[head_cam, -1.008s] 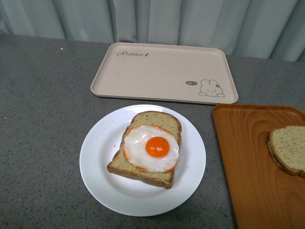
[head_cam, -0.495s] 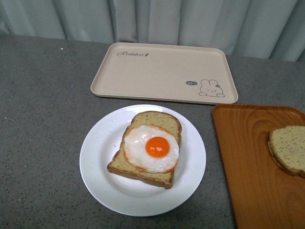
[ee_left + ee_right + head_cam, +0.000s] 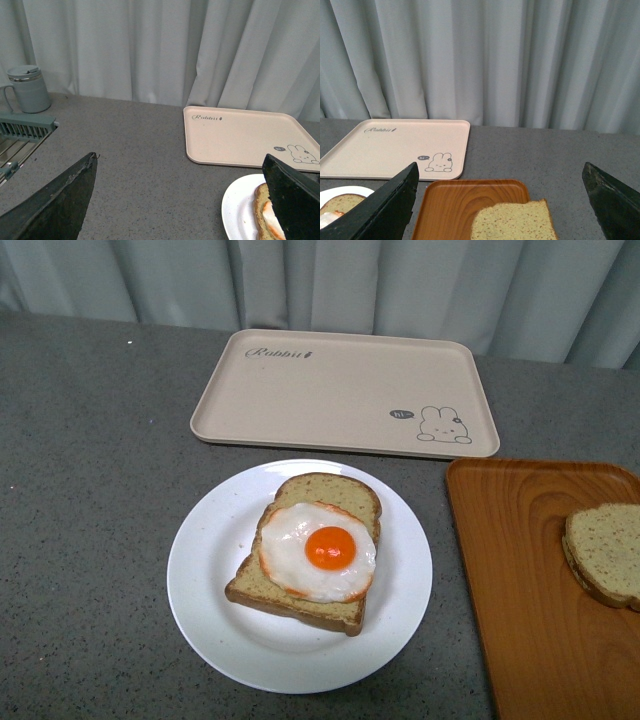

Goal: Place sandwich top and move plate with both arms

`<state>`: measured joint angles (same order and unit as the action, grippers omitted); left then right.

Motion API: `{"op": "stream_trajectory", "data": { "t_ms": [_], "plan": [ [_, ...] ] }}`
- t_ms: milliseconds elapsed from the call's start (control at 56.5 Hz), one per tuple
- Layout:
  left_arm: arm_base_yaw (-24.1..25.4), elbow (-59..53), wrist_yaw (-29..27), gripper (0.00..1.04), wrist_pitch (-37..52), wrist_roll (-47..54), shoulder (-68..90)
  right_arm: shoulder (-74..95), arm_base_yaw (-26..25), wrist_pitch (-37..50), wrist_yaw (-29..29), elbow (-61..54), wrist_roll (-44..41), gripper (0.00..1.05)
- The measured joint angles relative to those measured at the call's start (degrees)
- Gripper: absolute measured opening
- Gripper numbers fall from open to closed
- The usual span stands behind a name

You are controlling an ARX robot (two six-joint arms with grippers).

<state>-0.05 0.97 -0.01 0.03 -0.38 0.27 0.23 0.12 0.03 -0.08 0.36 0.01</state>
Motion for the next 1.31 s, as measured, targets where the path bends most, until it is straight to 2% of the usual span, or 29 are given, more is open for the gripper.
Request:
{"op": "stream_trajectory", "data": {
  "t_ms": [1061,1167,1220,1309],
  "plan": [
    [0.0,0.0,0.0,0.98,0.0,0.0,0.0,0.02,0.02,0.0,0.07,0.0,0.02,0.96],
    [0.0,0.0,-0.07,0.98,0.0,0.0,0.0,8.81,2.89,-9.29,15.39,4.31,0.85,0.96],
    [0.0,0.0,-0.02,0.98,0.0,0.0,-0.04,14.38,1.42,-7.89,15.96,4.87,0.31,0.96],
    [0.0,0.0,0.0,0.98,0.0,0.0,-0.04,24.11,-3.34,-1.92,10.21,6.05,-1.09,0.96]
  ]
}}
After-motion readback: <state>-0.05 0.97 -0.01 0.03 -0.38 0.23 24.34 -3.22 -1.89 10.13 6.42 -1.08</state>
